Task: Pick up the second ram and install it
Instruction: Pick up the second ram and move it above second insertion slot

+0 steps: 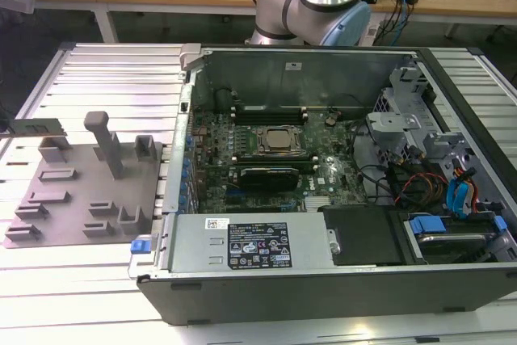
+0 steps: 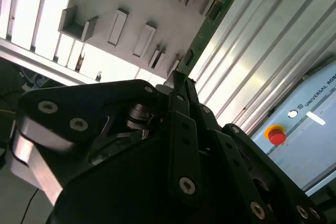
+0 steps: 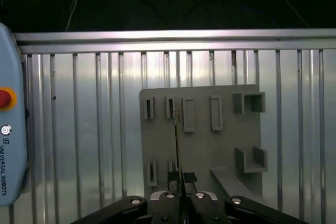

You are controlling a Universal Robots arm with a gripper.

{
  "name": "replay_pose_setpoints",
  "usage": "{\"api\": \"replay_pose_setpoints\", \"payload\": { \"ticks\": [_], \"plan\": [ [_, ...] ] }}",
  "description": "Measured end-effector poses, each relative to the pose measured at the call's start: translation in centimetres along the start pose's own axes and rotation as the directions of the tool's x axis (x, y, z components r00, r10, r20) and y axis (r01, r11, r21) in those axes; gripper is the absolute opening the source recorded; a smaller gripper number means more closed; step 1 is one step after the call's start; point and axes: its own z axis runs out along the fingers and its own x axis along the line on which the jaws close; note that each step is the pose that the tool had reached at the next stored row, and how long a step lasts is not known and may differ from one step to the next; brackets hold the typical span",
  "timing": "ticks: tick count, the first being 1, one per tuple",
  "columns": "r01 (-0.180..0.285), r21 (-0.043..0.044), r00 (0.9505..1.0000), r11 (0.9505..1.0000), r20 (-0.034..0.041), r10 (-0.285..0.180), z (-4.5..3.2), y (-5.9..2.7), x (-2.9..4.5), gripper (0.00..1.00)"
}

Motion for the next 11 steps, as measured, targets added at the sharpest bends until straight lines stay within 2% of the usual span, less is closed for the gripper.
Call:
{"api": "replay_pose_setpoints", "payload": {
  "ticks": [11],
  "plan": [
    [0.000, -0.0001, 1.0000, 1.0000, -0.0001, 0.000, -1.51, 0.00, -0.01, 0.11]
  ]
}}
